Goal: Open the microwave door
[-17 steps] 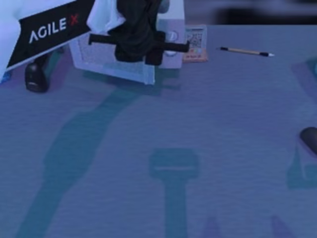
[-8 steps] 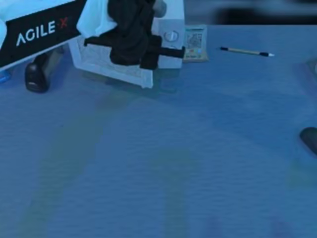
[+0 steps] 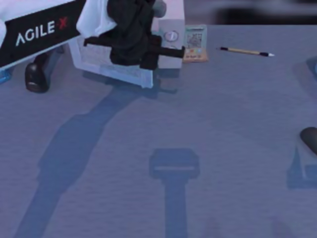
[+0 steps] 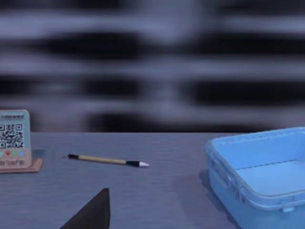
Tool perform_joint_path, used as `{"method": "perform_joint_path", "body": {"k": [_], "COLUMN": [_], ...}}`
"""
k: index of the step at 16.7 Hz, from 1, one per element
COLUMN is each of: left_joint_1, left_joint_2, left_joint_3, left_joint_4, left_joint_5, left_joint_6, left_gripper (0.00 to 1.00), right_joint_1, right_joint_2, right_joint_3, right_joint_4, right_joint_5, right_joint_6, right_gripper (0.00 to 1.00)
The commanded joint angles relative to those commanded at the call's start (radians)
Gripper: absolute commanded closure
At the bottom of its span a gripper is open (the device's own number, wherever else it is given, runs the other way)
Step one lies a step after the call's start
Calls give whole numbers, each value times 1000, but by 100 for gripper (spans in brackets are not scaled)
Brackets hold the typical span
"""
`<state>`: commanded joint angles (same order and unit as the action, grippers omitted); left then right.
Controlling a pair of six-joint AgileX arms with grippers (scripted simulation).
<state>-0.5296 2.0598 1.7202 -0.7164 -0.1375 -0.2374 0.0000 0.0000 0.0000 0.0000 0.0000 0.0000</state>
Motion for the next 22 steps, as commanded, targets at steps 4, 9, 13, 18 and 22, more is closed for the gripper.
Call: {"method": "perform_joint_path", "body": {"k": [4,9,13,18,22], "left_joint_1": [0,0,-8,12,21], "left_joint_2": [0,0,5,-48,-69], "left_joint_3": [0,0,-4,-73,-103], "left_joint_4": [0,0,0,31,44], "left_joint_5": [0,0,8,39,54], "left_joint_6": [0,0,-6,66,95], "left_gripper": [100,100,100,100,100], "right_joint_1": [0,0,0,0,0], "right_joint_2": [0,0,0,0,0], "right_joint_3": [0,0,0,0,0], "right_joint_4": [0,0,0,0,0], "right_joint_5": [0,0,0,0,0], "right_joint_6": [0,0,0,0,0], "right_gripper": [0,0,0,0,0]}}
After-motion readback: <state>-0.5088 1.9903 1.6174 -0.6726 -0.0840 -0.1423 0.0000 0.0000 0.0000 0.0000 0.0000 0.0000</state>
